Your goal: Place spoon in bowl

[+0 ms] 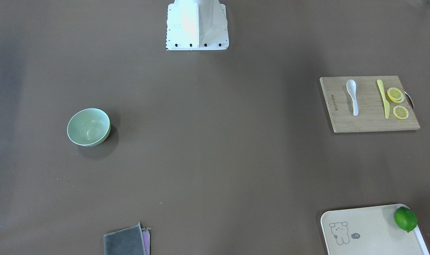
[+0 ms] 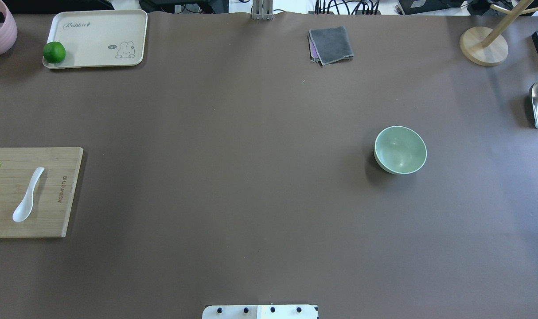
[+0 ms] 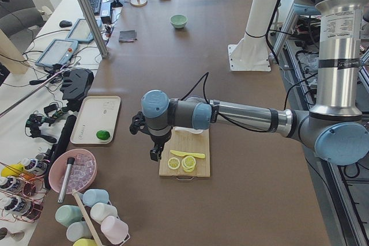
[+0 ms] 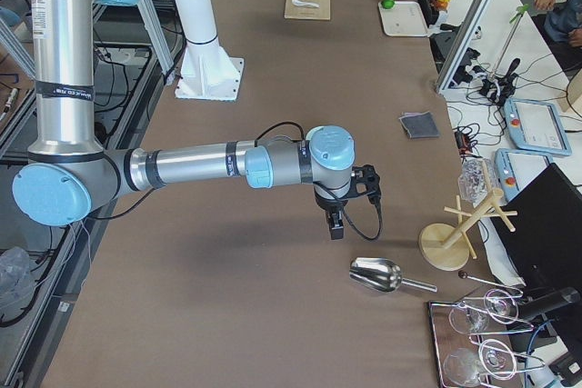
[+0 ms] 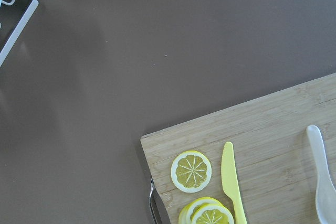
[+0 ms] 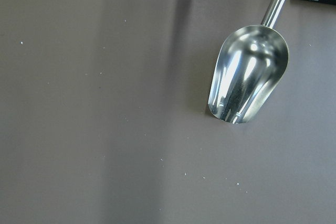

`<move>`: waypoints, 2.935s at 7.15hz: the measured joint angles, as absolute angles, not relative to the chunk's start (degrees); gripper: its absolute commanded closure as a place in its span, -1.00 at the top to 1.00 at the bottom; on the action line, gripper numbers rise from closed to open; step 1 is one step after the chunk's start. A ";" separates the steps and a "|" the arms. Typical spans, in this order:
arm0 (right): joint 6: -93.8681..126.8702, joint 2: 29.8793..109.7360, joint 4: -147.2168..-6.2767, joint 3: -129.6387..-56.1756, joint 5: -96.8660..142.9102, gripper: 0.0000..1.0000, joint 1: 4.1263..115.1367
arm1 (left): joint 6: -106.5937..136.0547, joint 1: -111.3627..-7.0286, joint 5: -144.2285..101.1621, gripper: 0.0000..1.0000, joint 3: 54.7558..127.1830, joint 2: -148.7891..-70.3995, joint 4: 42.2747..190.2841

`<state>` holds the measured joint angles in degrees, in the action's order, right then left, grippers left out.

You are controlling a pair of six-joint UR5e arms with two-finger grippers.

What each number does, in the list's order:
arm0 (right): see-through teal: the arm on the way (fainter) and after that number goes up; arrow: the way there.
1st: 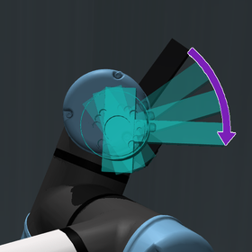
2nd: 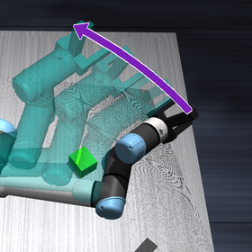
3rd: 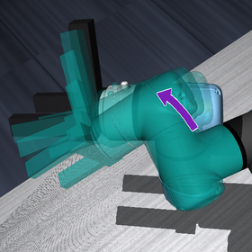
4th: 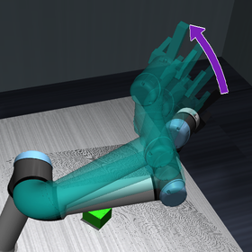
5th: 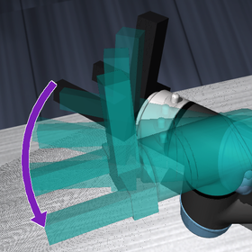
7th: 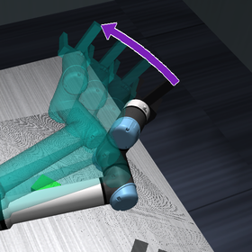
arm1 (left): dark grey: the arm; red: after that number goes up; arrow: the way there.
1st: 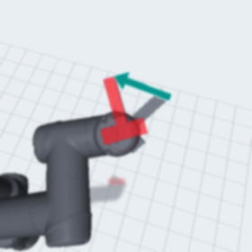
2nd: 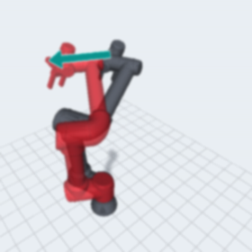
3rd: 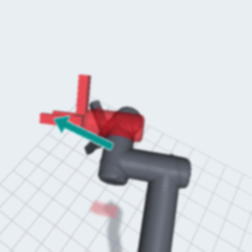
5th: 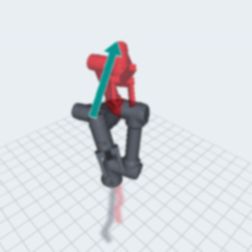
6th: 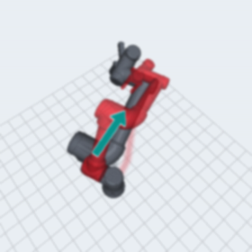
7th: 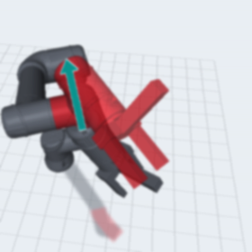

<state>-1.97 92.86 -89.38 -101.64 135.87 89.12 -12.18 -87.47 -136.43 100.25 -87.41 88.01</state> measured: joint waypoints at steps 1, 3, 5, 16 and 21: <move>-2.00 93.05 -90.01 -101.75 135.49 1.00 89.13 | -12.20 -87.61 -136.43 0.97 100.86 -87.16 87.87; -2.08 93.44 -90.99 -101.76 135.64 1.00 89.20 | -12.16 -87.76 -136.46 0.97 102.93 -85.73 87.73; -2.11 93.71 -91.13 -101.63 135.78 1.00 89.18 | -12.11 -87.83 -136.28 0.97 103.41 -85.23 87.83; -1.74 92.72 -90.27 -101.27 137.89 1.00 88.77 | -11.98 -87.89 -136.45 0.96 106.66 -82.93 88.87; 3.38 92.44 -90.18 -104.29 141.20 1.00 86.16 | -9.67 -87.78 -136.46 0.97 107.33 -83.15 89.05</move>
<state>3.38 92.44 -90.18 -104.29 141.20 86.16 -9.67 -87.78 -136.46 107.33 -83.15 89.05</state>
